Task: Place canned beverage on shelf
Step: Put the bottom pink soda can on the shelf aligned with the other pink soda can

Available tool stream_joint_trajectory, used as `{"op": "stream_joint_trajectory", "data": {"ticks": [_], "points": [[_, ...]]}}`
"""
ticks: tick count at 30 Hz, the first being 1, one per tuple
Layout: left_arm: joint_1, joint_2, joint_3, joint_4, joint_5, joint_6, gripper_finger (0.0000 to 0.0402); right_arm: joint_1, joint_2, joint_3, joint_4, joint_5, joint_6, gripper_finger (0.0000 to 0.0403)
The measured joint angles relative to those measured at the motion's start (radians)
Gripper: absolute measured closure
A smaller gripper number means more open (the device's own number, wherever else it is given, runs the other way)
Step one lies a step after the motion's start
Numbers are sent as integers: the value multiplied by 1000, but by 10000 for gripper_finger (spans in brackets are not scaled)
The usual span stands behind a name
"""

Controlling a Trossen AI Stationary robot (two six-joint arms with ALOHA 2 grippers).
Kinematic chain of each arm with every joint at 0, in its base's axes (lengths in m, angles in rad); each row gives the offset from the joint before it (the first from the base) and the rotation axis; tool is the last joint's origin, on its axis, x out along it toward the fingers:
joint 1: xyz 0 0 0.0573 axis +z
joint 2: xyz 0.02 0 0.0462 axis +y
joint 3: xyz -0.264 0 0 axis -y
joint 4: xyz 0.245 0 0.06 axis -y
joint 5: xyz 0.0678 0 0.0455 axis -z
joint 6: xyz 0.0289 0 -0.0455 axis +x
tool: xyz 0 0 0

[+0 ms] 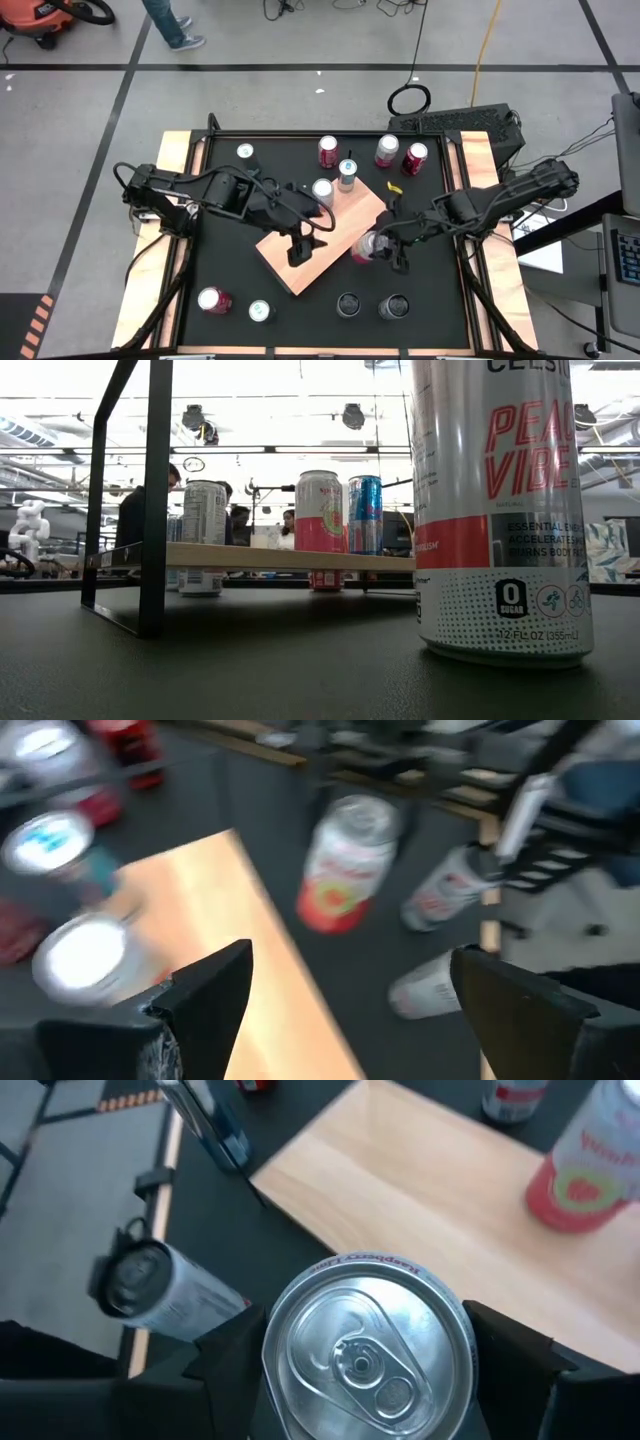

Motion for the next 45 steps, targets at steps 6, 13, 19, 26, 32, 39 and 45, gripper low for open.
{"op": "stream_joint_trajectory", "data": {"ticks": [6, 13, 19, 26, 32, 39, 45], "points": [[3, 0, 0, 96, 61, 70, 61, 0, 0, 66, -1, 0, -34, 145], [36, 0, 0, 110, 54, 18, 61, -12, 0, 151, -1, 2, -57, 145], [37, 12, 0, 105, 69, 26, 61, -36, 0, 222, -1, 3, -106, 145], [51, 27, -1, 93, 83, 51, 43, -68, -1, 266, -2, -1, -143, 145], [80, 66, -1, 112, 83, 46, 5, -82, -1, 273, 7, -3, -150, 145], [92, 98, -1, 141, 85, 79, 3, -84, -1, 273, 19, -3, -149, 145], [102, 132, -1, 190, 87, 102, 3, -84, -1, 273, 63, -3, -134, 145]]}}
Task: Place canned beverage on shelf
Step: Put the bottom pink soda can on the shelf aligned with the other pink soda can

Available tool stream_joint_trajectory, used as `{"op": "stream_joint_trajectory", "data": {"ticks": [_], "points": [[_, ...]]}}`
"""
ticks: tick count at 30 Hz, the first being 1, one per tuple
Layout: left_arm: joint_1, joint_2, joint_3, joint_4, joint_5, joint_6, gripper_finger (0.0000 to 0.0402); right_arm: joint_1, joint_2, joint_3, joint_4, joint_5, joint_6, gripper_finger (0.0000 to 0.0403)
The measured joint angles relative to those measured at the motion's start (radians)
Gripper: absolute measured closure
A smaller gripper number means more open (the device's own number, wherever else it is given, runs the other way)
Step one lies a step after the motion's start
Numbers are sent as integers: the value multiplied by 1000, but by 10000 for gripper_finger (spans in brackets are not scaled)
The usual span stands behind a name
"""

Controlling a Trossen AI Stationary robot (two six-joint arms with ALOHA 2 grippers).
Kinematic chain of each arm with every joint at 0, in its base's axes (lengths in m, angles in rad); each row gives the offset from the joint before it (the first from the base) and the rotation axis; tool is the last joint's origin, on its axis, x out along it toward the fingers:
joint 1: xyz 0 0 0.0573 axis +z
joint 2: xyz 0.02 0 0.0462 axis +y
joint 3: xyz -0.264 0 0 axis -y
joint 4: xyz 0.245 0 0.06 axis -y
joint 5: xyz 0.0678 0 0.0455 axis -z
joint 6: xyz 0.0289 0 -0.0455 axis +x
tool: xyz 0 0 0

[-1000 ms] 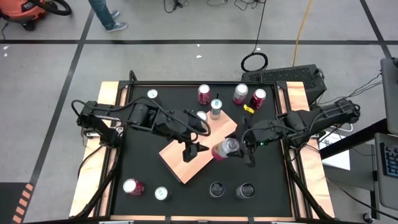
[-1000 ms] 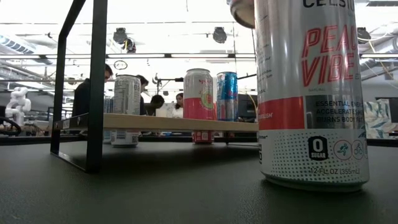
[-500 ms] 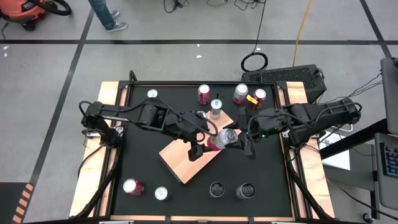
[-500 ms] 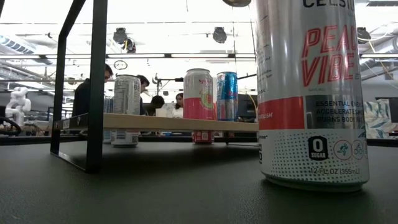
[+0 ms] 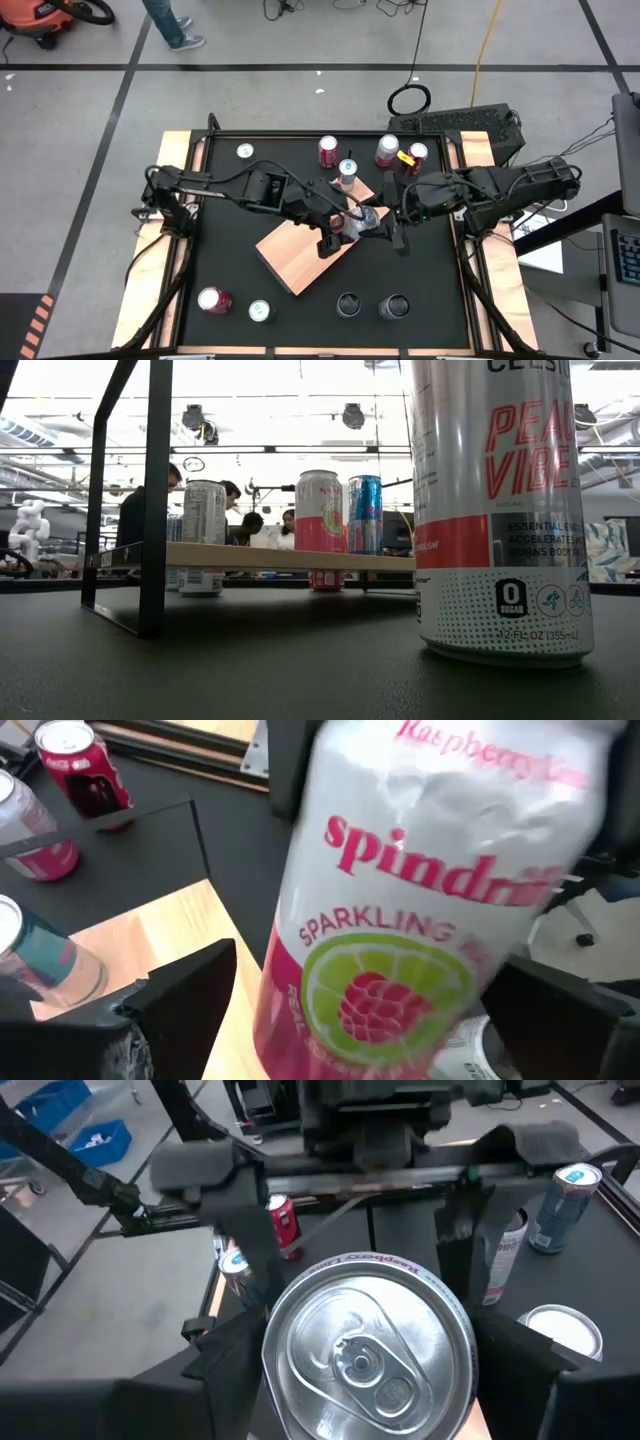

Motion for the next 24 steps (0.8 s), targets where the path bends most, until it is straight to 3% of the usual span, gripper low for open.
{"op": "stream_joint_trajectory", "data": {"ticks": [8, 17, 24], "points": [[3, 5, 0, 14, 13, 1, 11, 0, 0, 0, 48, 0, 20, 145], [-7, 5, 0, 24, 76, -3, 75, 1, -6, -1, 84, -9, 30, 145], [-17, 5, 1, 26, 42, -42, 56, 1, -12, -1, 74, -23, 36, 145]]}}
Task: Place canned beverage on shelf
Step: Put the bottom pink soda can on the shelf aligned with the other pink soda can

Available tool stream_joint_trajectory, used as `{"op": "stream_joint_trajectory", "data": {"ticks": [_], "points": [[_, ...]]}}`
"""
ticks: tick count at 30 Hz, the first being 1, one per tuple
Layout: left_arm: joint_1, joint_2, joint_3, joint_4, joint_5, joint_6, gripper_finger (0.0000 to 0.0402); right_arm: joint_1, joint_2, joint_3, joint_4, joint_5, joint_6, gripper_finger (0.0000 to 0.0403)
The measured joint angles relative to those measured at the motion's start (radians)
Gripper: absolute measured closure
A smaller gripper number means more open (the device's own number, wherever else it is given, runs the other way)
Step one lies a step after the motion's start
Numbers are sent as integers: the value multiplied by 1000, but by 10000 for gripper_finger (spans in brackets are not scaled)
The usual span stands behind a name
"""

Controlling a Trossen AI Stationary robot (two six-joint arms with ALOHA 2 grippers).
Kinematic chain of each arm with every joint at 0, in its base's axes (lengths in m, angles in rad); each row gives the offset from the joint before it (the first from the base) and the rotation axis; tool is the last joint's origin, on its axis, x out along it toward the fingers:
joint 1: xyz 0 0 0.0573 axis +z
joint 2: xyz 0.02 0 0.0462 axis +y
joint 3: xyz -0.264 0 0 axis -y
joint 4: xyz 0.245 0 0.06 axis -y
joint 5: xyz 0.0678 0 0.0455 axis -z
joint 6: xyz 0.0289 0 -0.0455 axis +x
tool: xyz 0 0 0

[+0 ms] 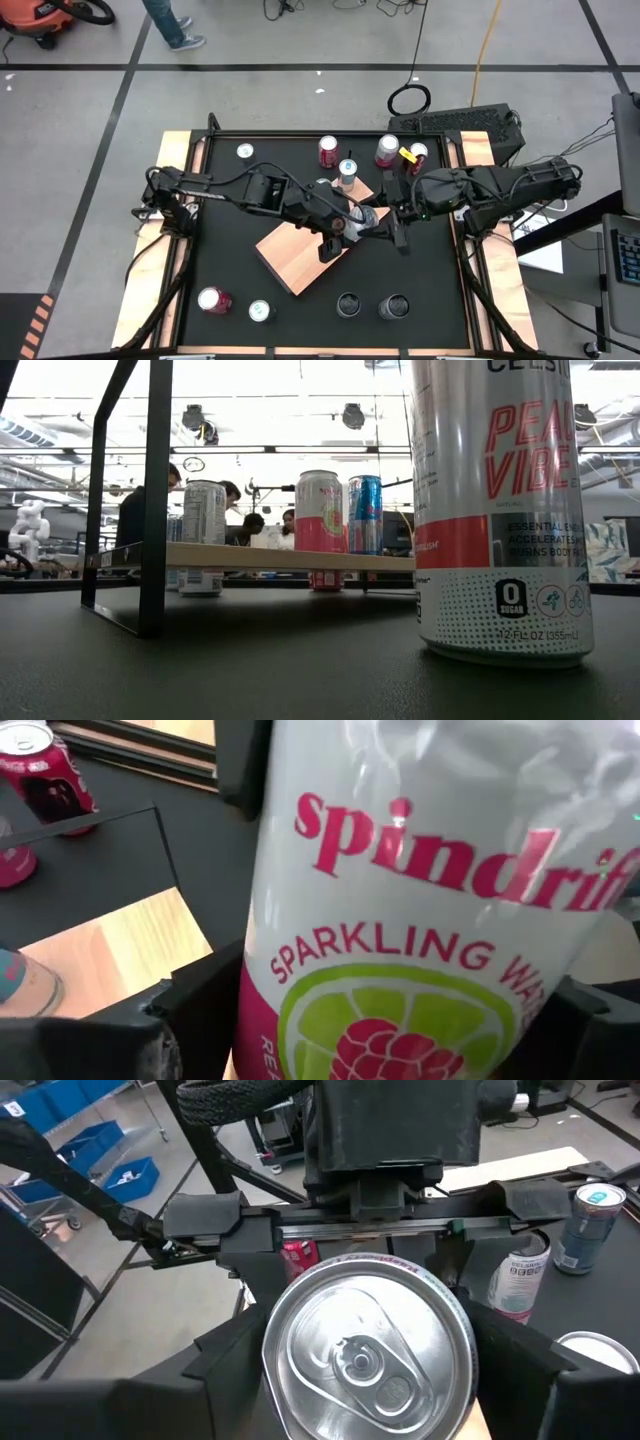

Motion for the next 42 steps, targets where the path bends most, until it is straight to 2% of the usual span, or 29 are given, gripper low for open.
{"op": "stream_joint_trajectory", "data": {"ticks": [6, 9, 13, 20, 23, 33, 38, 42], "points": [[-3, 0, 0, -15, 5, -22, 10, 0, -3, 0, -2, 0, 1, 145], [-10, -1, 0, -20, 5, -16, 5, 0, -3, 0, -2, -2, 2, 145], [-14, -1, 0, -20, 5, -16, 23, 0, -3, 0, -2, -6, 4, 145], [-14, -1, 0, -19, 5, -10, 95, 0, -3, 0, -2, -15, 31, 144], [-15, -1, 0, -18, 12, -12, 113, 0, -3, 0, -11, -15, 56, 135], [-11, -22, -1, -9, 9, -80, 109, -1, -28, 0, -25, 6, 194, 62], [-11, -49, -1, 2, -4, -96, 109, 8, -69, 1, -61, 11, 270, 42], [-12, -59, -1, 30, -51, -107, 109, 77, -83, -19, -57, 120, 345, 38]]}}
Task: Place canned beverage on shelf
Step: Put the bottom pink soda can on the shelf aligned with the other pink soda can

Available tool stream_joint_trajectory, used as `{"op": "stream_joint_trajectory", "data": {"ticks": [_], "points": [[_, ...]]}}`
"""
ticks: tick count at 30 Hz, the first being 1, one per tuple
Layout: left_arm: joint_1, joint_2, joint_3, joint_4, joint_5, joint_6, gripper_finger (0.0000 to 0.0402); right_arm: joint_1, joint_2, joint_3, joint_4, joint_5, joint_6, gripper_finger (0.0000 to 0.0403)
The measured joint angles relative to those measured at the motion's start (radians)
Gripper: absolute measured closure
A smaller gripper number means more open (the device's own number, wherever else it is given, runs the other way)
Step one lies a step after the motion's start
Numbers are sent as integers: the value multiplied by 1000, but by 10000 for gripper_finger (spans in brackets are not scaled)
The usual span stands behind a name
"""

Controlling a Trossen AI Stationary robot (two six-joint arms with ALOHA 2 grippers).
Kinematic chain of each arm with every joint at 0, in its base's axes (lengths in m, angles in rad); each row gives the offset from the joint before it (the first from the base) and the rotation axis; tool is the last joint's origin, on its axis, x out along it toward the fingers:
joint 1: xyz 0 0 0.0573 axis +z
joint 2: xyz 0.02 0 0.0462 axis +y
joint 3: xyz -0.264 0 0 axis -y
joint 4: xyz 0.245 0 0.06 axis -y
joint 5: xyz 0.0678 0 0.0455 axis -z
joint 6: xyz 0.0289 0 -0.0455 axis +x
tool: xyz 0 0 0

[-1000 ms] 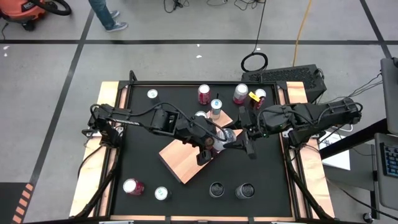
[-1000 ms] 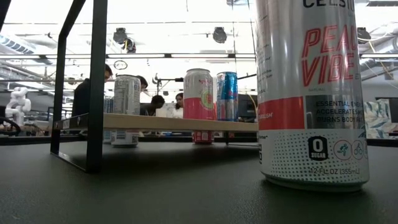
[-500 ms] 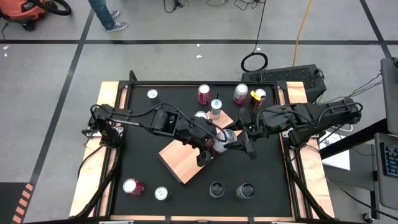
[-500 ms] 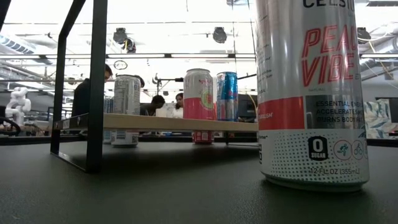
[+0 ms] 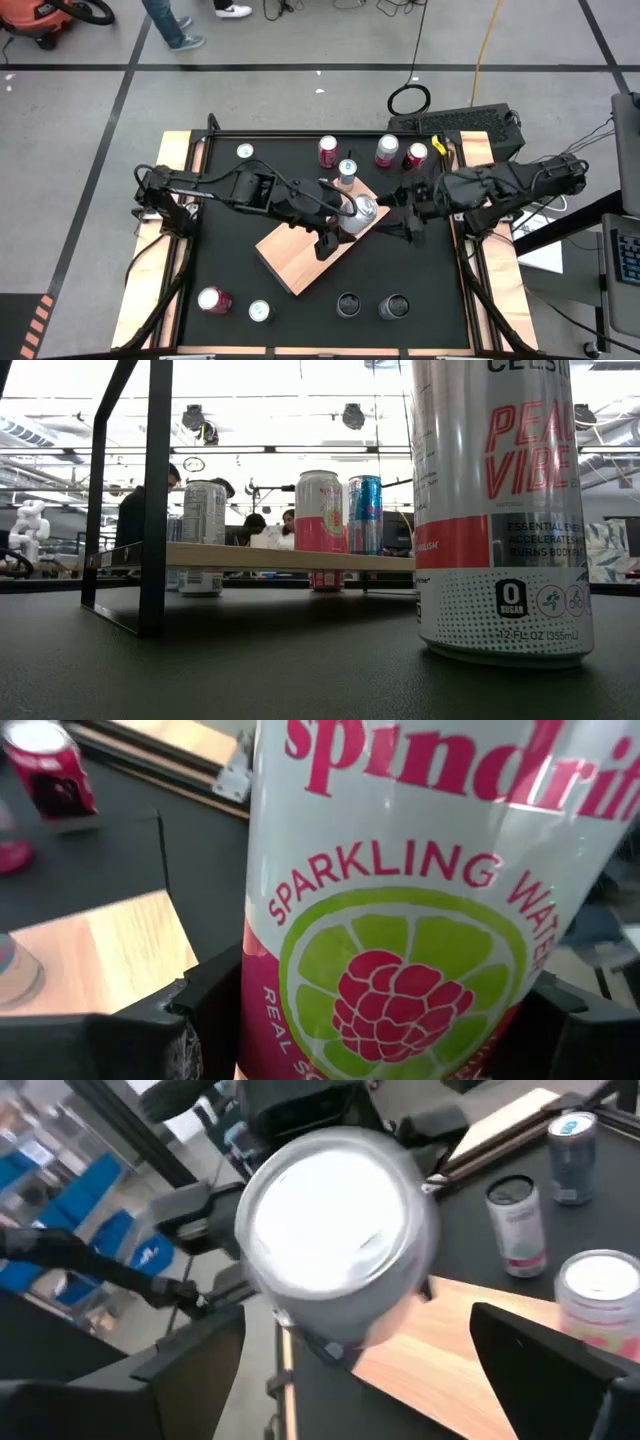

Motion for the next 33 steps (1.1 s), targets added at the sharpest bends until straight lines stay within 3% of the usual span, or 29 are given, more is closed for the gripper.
{"op": "stream_joint_trajectory", "data": {"ticks": [9, 14, 18, 25, 33], "points": [[-4, -13, 0, 21, -254, -41, 109, 159, 54, -64, 241, 467, -14, 37], [-25, -13, 0, 55, -344, -40, 109, 167, 67, -64, 337, 613, -75, 37], [-37, -13, 0, 93, -402, -36, 109, 164, 68, -64, 362, 672, -121, 36], [-41, -13, 0, 135, -487, -39, 109, 127, 72, -64, 434, 666, -219, 6], [-41, -10, 0, 174, -522, -38, 109, 72, 86, -64, 497, 627, -317, 8]]}}
